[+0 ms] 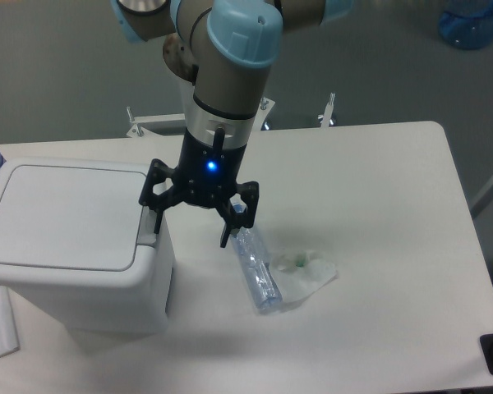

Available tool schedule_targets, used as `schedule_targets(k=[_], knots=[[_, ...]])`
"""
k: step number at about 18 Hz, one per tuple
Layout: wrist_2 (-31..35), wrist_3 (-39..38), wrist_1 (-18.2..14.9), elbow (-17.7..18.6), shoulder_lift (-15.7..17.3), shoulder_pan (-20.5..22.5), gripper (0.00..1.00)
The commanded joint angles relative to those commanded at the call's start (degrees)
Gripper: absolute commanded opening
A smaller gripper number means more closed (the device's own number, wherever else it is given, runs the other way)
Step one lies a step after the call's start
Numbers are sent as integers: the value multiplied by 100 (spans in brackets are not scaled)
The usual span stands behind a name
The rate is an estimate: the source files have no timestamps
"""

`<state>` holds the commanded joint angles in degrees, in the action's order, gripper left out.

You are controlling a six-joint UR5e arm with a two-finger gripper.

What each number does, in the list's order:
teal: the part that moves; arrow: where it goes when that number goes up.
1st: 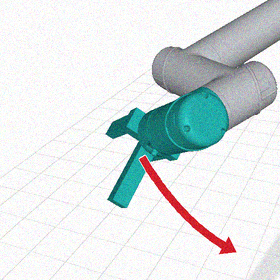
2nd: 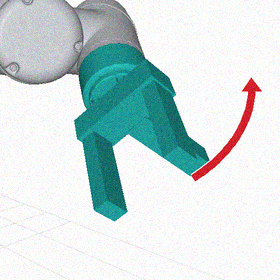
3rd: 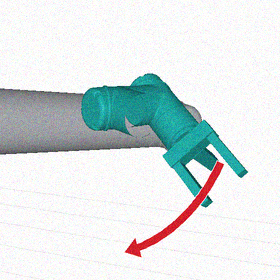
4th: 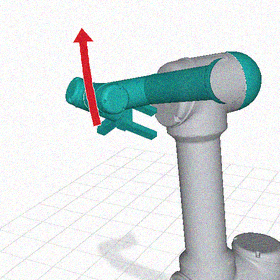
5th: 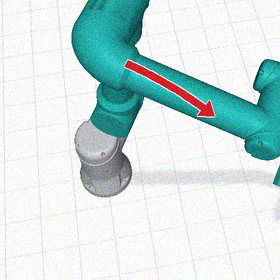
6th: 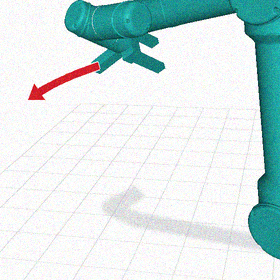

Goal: Open the trash can
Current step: 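Push the gripper against the lid edge to flip the lid open, then withdraw the gripper away from the open trash can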

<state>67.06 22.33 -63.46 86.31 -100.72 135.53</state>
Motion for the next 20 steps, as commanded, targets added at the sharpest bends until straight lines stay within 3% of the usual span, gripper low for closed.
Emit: schedule_targets(k=[8, 14, 20], knots=[[18, -9, 27, 18, 0, 0, 100], [0, -26, 18, -219, -17, 44, 100], [26, 368, 141, -316, -201, 631, 100]])
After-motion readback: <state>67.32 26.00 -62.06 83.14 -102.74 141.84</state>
